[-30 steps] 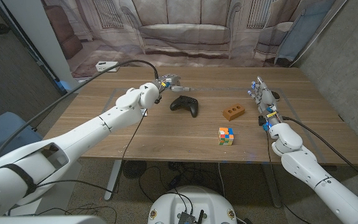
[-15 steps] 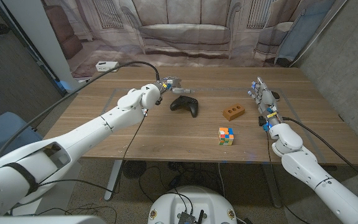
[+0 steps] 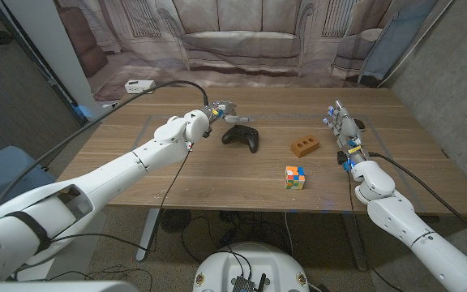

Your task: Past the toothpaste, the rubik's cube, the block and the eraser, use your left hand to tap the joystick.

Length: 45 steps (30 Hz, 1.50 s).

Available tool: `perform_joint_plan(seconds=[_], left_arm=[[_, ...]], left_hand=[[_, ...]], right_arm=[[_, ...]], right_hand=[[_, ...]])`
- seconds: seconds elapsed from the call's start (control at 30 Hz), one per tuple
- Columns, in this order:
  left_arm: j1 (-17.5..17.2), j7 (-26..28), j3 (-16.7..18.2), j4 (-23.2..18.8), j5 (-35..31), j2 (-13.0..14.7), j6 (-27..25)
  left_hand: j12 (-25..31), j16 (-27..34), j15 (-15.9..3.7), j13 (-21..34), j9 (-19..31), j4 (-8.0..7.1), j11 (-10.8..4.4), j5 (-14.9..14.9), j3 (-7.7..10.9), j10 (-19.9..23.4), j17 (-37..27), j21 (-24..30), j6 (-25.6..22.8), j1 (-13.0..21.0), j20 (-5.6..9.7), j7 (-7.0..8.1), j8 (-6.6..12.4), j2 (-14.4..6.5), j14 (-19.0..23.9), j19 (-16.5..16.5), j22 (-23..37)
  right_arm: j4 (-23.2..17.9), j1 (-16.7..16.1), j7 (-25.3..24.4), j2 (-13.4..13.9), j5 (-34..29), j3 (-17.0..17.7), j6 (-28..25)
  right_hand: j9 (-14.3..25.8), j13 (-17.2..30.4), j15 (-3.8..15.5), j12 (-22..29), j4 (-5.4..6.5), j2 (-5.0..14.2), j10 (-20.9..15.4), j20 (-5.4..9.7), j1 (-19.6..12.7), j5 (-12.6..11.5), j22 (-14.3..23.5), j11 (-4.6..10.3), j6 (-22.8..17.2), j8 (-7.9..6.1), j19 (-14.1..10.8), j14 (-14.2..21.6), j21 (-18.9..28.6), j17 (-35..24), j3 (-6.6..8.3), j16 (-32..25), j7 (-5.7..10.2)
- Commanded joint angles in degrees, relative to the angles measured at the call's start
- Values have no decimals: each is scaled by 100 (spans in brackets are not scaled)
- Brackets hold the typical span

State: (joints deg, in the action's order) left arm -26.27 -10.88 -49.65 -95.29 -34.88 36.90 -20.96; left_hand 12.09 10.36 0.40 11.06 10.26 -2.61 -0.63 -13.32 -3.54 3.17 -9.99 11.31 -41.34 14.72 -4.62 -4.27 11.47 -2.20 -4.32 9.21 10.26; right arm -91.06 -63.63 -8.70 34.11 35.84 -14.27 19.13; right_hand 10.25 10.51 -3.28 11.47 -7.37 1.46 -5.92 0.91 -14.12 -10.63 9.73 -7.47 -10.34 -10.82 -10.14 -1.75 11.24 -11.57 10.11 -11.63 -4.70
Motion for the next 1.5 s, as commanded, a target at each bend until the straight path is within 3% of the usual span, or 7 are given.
perform_joint_plan(seconds=[0.03,1.5], left_arm=[[49,15,-49,84,-8,-30,37],[186,0,-134,397,75,-131,168]], left_hand=[[26,37,9,13,22,7,27,-43,-53,39,-25,-7,-24,0,-49,-45,-9,-54,-14,27,17],[27,40,29,15,22,23,30,-50,-70,34,-25,4,-18,48,-78,41,-33,-97,25,23,18]], right_arm=[[-55,-51,-47,29,-14,14,-42],[-90,-29,-131,31,-7,3,-192]], right_hand=[[31,33,-52,-12,4,49,3,-16,-14,2,19,-48,-16,-17,-23,28,-9,-21,-13,-4,17],[31,33,-54,-14,0,58,10,-25,-14,2,19,-49,-16,-15,-14,22,-11,-20,-21,0,17]])
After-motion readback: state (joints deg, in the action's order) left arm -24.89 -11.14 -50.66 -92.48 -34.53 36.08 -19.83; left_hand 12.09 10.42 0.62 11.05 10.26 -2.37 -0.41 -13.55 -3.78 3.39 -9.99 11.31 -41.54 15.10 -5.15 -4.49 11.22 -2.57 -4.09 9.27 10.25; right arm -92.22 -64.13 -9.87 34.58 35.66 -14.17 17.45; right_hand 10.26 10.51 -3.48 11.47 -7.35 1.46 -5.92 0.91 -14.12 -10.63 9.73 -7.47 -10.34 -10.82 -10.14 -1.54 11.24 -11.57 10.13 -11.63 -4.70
